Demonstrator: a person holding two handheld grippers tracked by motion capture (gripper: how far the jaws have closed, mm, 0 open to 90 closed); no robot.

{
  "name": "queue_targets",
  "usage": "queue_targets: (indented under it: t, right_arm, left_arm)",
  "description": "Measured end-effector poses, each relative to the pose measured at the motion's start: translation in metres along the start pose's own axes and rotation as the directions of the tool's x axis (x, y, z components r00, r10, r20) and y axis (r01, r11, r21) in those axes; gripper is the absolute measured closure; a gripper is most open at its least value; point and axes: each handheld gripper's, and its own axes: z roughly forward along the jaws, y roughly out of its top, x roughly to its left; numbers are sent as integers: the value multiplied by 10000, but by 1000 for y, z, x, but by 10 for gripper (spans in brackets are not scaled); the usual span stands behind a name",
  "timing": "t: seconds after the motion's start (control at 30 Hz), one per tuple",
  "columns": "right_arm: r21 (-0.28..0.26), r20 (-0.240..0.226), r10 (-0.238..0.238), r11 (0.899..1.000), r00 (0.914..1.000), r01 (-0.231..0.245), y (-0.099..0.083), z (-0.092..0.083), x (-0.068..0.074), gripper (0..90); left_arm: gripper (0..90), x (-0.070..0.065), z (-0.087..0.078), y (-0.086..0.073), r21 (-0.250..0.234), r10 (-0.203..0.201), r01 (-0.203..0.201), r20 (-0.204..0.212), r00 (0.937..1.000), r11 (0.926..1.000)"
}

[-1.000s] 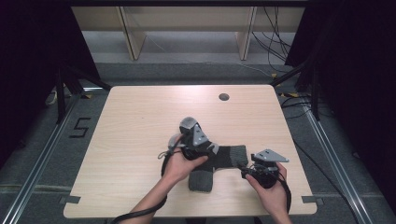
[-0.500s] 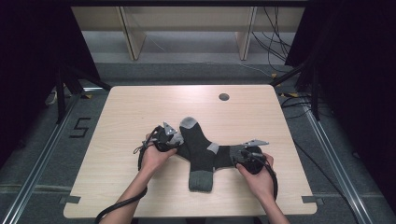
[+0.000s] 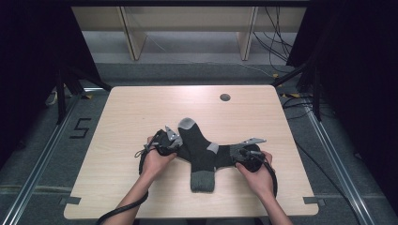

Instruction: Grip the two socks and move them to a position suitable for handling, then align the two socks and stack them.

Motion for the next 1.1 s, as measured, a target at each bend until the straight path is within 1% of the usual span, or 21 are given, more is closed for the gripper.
queue_targets:
  t: [0.03, 0.1, 0.13, 0.17, 0.2, 0.27, 0.33, 0.43, 0.47, 0.53, 0.6, 0.63, 0.67, 0.7, 0.8, 0.83, 0.87, 0.9, 0.97, 1.03, 1.1]
  right_arm:
    - [-363, -171, -41, 9993, 9998, 34, 1, -5, -1, 403]
    - [-521, -180, -42, 9986, 9998, 33, 1, -8, -1, 392]
    - [-827, -288, 60, 9965, 9996, -84, 1, -13, 0, 374]
    - [-1182, -304, -401, 9923, 9987, 363, 1, -16, -4, 363]
    - [-1419, -359, -433, 9892, 9984, 378, 0, -23, -5, 353]
    - [-1618, -355, -338, 9864, 9988, 276, -2, -27, -8, 348]
    - [-1596, -263, -356, 9867, 9990, 309, -3, -30, -9, 341]
    - [-1567, -261, -245, 9874, 9994, 202, -9, -34, -5, 336]
    - [-1580, -225, -436, 9866, 9988, 395, -10, -35, -5, 334]
    - [-1497, -414, -605, 9873, 9973, 537, -12, -37, 0, 331]
    - [-1411, -507, -418, 9894, 9978, 343, -14, -40, 9, 328]
    - [-1504, -494, -815, 9859, 9954, 733, -14, -39, 12, 327]
    - [-1383, -684, -606, 9891, 9958, 507, -15, -40, 17, 326]
    - [-1379, -838, -938, 9871, 9921, 816, -14, -38, 21, 326]
    - [-1231, -1298, -1016, 9887, 9863, 857, -14, -37, 38, 330]
    - [-1514, -1576, -1318, 9826, 9787, 1079, -14, -35, 42, 329]
    - [-1521, -1980, -1339, 9828, 9710, 1045, -13, -35, 48, 328]
    - [-1490, -2145, -1392, 9829, 9667, 1085, -13, -35, 53, 329]
    - [-1527, -2320, -1923, 9753, 9535, 1595, -12, -35, 65, 332]
    - [-1401, -2653, -1971, 9764, 9438, 1645, -13, -38, 79, 337]
    - [-1361, -2777, -2325, 9700, 9321, 2014, -15, -37, 89, 339]
  left_arm:
    - [453, 4, -7, -1, -320, -81, 81, 13, 10000, 9995]
    - [399, 7, -13, -2, -557, -233, 234, 21, 9997, 9982]
    - [399, 10, -18, -4, -740, -338, 343, 88, 9994, 9967]
    - [393, 12, -22, -7, -927, -359, 368, 107, 9993, 9950]
    - [363, 17, -30, -12, -1061, -335, 345, 110, 9994, 9938]
    - [344, 21, -36, -17, -1197, -635, 640, 76, 9980, 9908]
    - [304, 23, -39, -19, -1273, -808, 807, 45, 9967, 9886]
    - [300, 25, -50, -27, -1462, -1031, 1033, 95, 9946, 9838]
    - [300, 25, -50, -27, -1462, -1031, 1033, 95, 9946, 9838]
    - [300, 24, -56, -35, -1484, -934, 951, 178, 9955, 9844]
    - [300, 24, -57, -37, -1530, -929, 954, 234, 9954, 9836]
    - [299, 23, -58, -38, -1504, -1030, 1047, 192, 9945, 9831]
    - [298, 22, -57, -39, -1507, -1043, 1071, 261, 9942, 9828]
    - [298, 21, -56, -39, -1471, -1037, 1069, 292, 9942, 9833]
    - [297, 17, -55, -36, -1443, -844, 892, 391, 9957, 9855]
    - [298, 15, -55, -35, -1465, -785, 833, 386, 9962, 9857]
    - [298, 15, -56, -34, -1482, -719, 768, 379, 9967, 9860]
    - [298, 14, -56, -33, -1599, -758, 816, 418, 9962, 9838]
    - [297, 11, -56, -31, -1730, -820, 893, 492, 9954, 9809]
    - [297, 8, -56, -31, -1702, -778, 857, 526, 9956, 9817]
    - [298, 6, -57, -30, -1587, -608, 688, 545, 9967, 9849]
